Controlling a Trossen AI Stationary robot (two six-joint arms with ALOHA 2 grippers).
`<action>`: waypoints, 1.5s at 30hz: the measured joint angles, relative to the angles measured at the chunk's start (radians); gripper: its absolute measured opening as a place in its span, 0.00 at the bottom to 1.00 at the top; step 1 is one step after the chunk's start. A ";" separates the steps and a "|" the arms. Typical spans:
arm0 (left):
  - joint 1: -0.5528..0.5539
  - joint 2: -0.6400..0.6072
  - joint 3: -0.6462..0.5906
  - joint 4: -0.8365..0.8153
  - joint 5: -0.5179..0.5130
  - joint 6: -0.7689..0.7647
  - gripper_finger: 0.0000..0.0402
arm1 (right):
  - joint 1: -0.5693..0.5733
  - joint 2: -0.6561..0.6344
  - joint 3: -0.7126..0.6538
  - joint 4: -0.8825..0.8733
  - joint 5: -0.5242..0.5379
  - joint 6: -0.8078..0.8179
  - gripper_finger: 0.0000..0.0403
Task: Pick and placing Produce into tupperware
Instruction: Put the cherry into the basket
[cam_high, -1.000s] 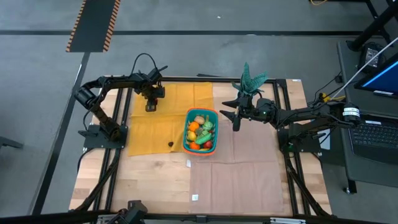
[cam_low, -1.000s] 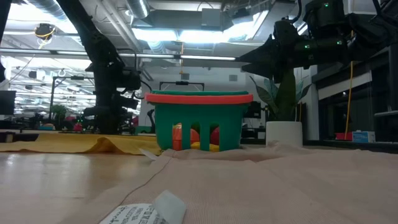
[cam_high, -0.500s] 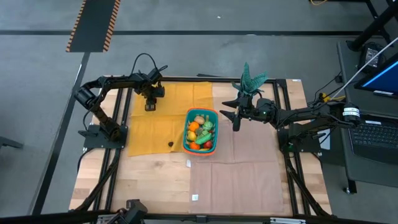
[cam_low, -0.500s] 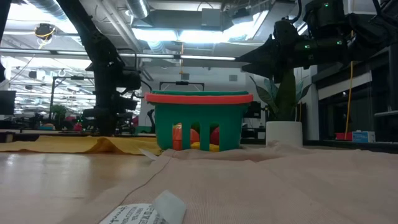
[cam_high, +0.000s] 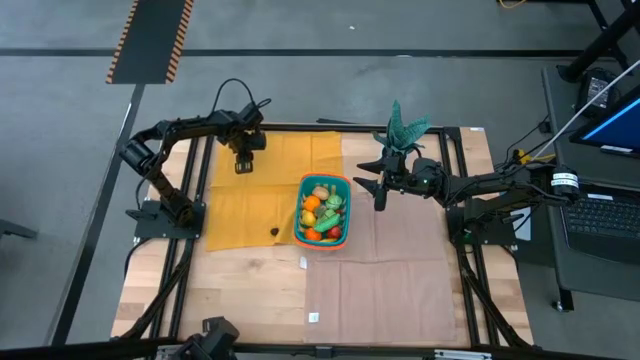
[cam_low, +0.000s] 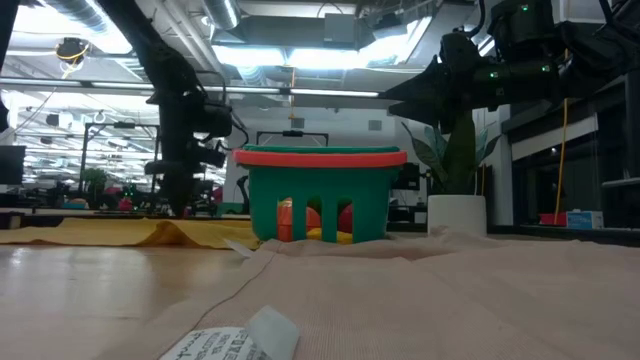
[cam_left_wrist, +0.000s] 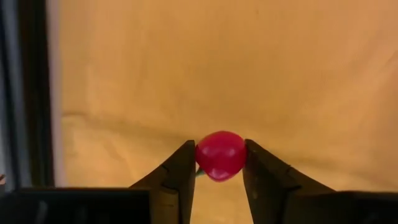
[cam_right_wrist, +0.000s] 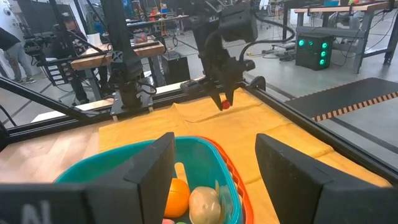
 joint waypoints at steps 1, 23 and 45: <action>0.000 0.000 0.014 -0.011 0.005 -0.006 0.26 | 0.000 0.000 0.000 0.000 0.000 0.000 0.56; 0.001 -0.001 0.146 -0.141 0.412 -0.156 0.25 | 0.000 0.000 0.000 0.000 0.000 -0.008 0.56; -0.143 -0.123 0.165 -0.120 0.570 -0.233 0.25 | -0.001 0.000 0.000 0.036 0.080 -0.042 0.56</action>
